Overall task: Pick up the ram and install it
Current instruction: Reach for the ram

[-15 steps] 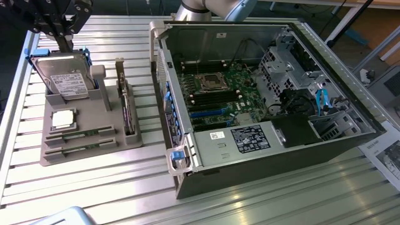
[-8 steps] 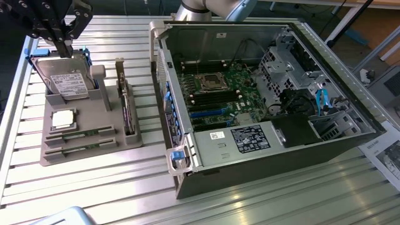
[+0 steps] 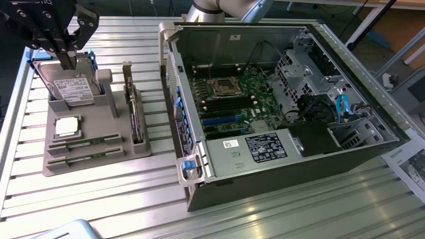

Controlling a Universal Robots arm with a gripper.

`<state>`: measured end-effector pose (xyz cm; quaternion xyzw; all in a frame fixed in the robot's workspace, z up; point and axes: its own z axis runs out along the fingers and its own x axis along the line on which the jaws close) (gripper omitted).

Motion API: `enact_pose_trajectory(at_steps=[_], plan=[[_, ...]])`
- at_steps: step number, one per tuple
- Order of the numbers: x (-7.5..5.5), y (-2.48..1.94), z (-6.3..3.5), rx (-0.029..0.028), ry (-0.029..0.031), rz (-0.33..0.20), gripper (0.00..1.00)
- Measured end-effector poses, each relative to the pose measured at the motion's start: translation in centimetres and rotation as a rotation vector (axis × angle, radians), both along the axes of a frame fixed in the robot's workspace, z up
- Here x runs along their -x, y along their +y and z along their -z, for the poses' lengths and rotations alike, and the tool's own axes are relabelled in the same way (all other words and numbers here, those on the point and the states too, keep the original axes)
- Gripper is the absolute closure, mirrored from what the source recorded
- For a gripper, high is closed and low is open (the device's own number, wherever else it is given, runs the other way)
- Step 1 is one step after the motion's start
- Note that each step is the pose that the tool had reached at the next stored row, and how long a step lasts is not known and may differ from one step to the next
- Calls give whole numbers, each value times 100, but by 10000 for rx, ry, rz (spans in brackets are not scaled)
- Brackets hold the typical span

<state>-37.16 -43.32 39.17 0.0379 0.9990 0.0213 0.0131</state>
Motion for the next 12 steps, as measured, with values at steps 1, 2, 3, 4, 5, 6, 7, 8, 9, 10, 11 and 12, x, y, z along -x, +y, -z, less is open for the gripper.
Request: enact_pose_trajectory(at_steps=[1,2,3,4,5,6,7,8,9,10,11,12], plan=[[0,-14,0,1,0,0,90],[0,-27,0,1,0,0,90],[0,-45,0,3,1,0,90],[0,-59,0,3,1,-1,90],[0,-77,0,4,0,0,90],[0,-96,0,6,0,-1,90],[0,-120,0,7,0,-1,90],[0,-134,0,7,0,0,90],[0,-153,0,9,0,0,90],[0,-174,0,11,1,0,90],[0,-179,0,11,0,-1,90],[0,-179,0,11,0,1,90]])
